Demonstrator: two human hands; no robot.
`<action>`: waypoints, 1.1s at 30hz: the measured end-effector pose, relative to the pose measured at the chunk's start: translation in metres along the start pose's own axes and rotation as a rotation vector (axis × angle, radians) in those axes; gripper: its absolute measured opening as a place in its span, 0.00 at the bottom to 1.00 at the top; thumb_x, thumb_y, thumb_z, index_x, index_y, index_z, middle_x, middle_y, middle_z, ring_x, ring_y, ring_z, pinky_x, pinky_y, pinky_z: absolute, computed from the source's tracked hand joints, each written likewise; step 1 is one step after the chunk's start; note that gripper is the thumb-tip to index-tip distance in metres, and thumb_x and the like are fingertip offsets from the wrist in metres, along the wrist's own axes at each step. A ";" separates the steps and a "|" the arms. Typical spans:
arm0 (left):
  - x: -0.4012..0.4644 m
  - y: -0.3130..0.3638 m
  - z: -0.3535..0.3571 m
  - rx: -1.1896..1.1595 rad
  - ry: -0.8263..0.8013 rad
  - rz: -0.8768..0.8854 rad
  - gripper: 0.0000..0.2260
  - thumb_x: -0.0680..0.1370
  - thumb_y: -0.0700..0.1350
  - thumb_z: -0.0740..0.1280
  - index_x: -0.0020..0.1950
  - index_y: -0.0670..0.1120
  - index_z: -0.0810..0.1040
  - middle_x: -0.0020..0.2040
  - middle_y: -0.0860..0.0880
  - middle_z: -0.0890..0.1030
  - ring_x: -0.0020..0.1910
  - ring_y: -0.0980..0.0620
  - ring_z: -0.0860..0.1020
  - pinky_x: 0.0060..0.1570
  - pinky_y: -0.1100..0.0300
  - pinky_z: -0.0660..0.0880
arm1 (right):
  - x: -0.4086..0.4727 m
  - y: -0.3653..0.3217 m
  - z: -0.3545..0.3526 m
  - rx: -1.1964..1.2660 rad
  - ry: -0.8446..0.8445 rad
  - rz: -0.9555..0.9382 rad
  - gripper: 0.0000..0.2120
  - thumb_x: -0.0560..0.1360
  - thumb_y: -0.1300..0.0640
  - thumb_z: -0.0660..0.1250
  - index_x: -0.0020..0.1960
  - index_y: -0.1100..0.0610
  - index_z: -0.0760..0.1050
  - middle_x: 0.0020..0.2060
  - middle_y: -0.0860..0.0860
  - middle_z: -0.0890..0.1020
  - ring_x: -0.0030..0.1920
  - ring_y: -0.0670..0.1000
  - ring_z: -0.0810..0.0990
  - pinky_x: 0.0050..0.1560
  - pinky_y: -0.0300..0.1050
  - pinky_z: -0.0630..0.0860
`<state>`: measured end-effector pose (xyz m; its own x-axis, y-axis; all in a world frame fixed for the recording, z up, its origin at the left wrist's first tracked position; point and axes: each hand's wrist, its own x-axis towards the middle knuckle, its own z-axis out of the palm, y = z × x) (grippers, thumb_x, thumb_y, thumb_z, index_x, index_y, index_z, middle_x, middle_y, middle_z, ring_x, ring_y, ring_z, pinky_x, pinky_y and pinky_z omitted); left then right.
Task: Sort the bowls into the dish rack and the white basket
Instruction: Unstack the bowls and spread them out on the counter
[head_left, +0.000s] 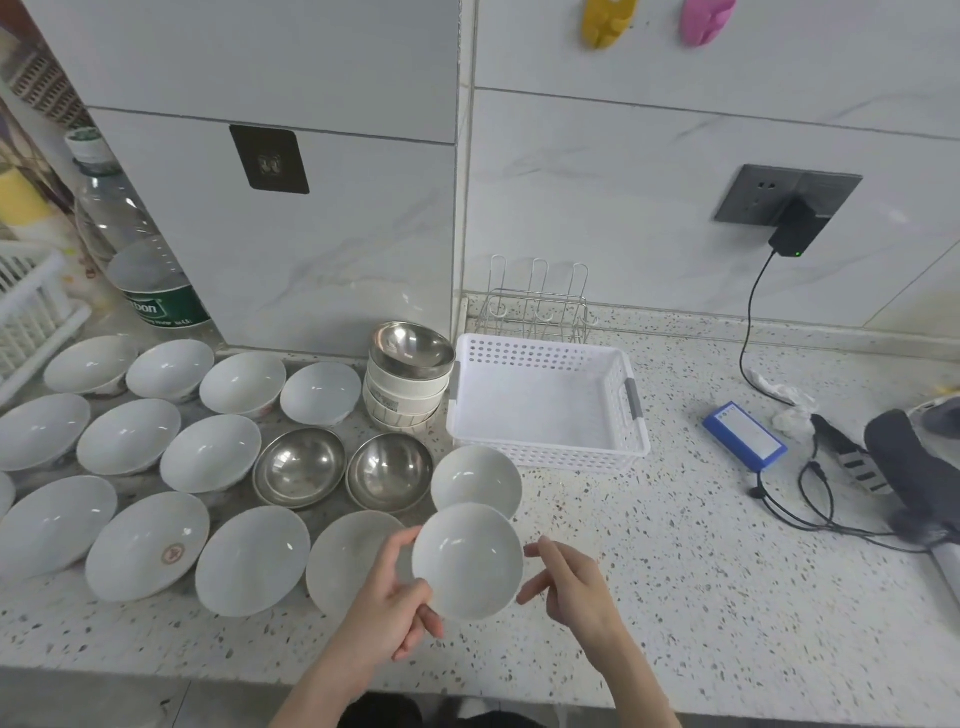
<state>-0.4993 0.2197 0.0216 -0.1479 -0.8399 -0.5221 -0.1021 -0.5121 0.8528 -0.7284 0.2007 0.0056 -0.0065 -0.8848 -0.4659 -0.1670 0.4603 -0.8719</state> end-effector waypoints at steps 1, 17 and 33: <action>-0.001 -0.002 0.003 0.021 -0.011 -0.004 0.26 0.79 0.35 0.58 0.62 0.68 0.65 0.32 0.41 0.83 0.22 0.53 0.66 0.23 0.61 0.64 | -0.001 0.001 0.000 -0.008 -0.027 -0.005 0.14 0.81 0.47 0.59 0.52 0.52 0.81 0.32 0.55 0.85 0.22 0.44 0.66 0.26 0.35 0.65; -0.006 -0.026 0.032 0.218 0.148 -0.049 0.24 0.79 0.38 0.60 0.69 0.62 0.63 0.32 0.48 0.82 0.29 0.59 0.80 0.29 0.68 0.71 | -0.001 0.020 0.004 -0.273 -0.121 0.001 0.12 0.75 0.61 0.63 0.54 0.50 0.78 0.22 0.44 0.77 0.22 0.40 0.71 0.27 0.31 0.66; 0.000 -0.028 0.030 0.530 0.378 0.042 0.26 0.80 0.39 0.59 0.76 0.58 0.60 0.35 0.45 0.80 0.37 0.50 0.83 0.42 0.49 0.81 | 0.006 0.024 0.021 -0.345 -0.178 0.014 0.16 0.74 0.60 0.61 0.60 0.49 0.73 0.26 0.47 0.76 0.20 0.39 0.69 0.25 0.31 0.64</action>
<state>-0.5264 0.2396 -0.0020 0.1840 -0.9121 -0.3663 -0.5897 -0.4005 0.7013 -0.7121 0.2079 -0.0216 0.1548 -0.8384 -0.5226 -0.4906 0.3939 -0.7773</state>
